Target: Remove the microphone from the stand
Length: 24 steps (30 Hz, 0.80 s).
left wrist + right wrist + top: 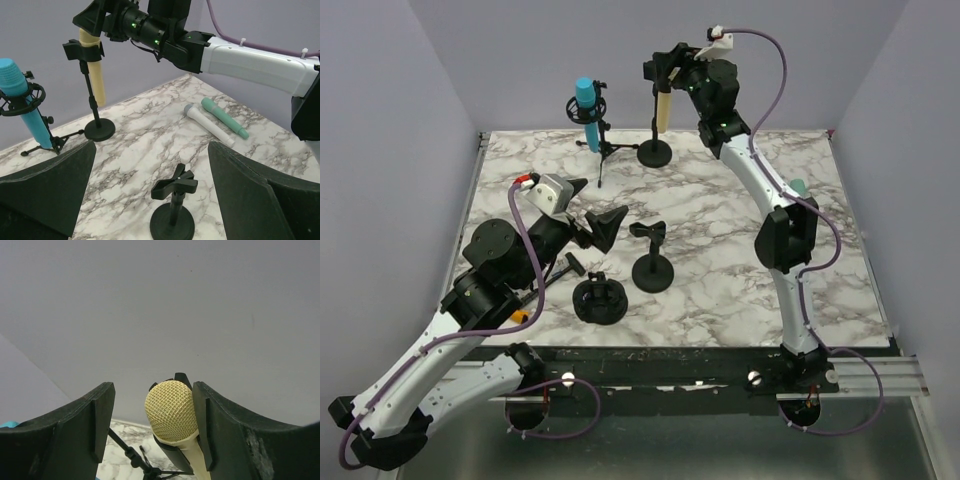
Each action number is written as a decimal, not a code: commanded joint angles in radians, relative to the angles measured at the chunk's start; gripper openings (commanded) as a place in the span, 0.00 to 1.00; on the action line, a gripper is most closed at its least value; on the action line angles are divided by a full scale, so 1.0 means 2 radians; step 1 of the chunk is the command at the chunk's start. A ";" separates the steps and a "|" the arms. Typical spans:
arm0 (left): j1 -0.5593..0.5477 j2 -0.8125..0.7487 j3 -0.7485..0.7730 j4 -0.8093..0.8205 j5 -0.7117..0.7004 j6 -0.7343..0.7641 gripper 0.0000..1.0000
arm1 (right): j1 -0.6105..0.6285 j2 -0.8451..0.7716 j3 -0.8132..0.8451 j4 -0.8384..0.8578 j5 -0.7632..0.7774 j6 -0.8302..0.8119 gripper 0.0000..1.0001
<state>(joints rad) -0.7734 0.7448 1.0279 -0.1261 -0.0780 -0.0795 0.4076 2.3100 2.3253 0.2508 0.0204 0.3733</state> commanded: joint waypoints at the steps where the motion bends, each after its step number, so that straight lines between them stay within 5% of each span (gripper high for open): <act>1: 0.002 -0.006 0.003 -0.002 0.002 -0.005 0.99 | 0.015 0.018 0.030 -0.054 0.058 -0.057 0.70; 8: 0.002 -0.008 0.003 -0.003 0.000 -0.004 0.99 | 0.032 0.039 0.059 -0.071 0.088 -0.110 0.70; 16: 0.002 -0.007 0.004 -0.004 0.001 -0.005 0.99 | 0.037 0.049 0.065 -0.076 0.126 -0.141 0.81; 24: 0.002 -0.005 0.004 -0.004 0.003 -0.006 0.99 | 0.038 0.046 0.061 -0.080 0.132 -0.155 0.56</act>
<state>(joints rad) -0.7723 0.7372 1.0279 -0.1295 -0.0780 -0.0803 0.4770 2.3810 2.4393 0.1177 0.2459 0.0944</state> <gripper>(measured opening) 0.982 0.609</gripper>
